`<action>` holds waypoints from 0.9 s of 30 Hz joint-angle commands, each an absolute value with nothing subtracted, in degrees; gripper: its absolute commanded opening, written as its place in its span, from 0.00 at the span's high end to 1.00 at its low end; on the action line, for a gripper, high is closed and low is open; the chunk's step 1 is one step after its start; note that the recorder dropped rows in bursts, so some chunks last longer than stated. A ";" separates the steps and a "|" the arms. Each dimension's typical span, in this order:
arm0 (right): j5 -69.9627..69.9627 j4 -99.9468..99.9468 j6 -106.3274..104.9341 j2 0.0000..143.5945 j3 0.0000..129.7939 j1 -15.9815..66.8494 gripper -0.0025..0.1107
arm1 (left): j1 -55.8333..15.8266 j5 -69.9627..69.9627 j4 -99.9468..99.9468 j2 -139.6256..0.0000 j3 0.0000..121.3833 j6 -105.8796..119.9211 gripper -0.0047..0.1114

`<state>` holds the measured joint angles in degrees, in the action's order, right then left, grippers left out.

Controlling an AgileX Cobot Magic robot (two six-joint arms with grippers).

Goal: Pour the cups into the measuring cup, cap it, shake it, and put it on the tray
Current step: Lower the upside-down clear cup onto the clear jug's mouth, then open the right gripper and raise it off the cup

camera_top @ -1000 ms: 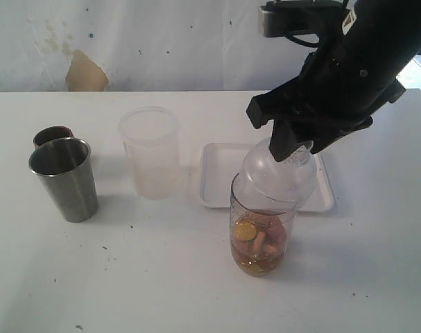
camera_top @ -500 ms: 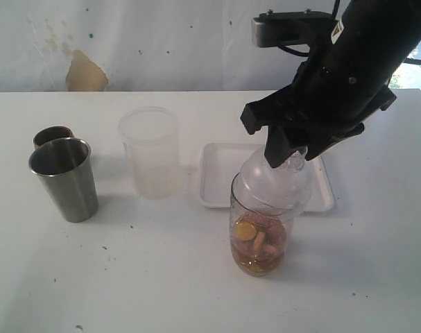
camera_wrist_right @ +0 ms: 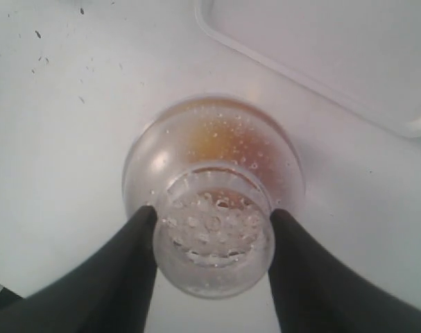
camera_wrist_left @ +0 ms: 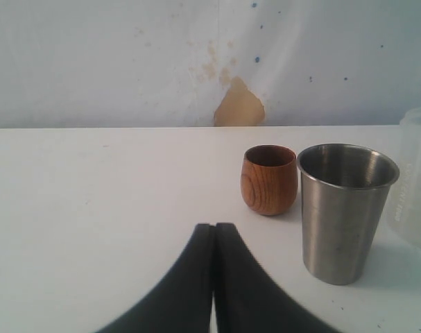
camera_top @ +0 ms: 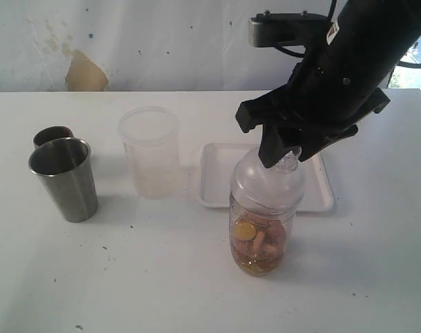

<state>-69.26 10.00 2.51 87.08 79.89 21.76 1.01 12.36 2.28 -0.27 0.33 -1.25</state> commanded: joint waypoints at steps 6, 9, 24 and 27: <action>-67.82 10.59 2.14 86.90 79.36 21.80 0.98 | 0.91 11.68 1.75 0.00 0.00 -1.19 0.96; -67.32 10.04 1.82 86.90 78.17 21.80 0.98 | 0.91 11.68 1.75 0.00 0.00 -1.19 0.96; -66.01 10.56 -1.38 88.81 77.26 21.80 0.82 | 0.91 11.68 1.75 0.00 0.00 -1.19 0.96; -66.01 10.56 -1.38 88.81 77.26 21.80 0.64 | 0.91 11.68 1.75 0.00 0.00 -1.19 0.96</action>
<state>-65.88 10.32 -0.61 87.52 78.10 21.76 1.01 12.36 2.28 -0.27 0.33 -1.25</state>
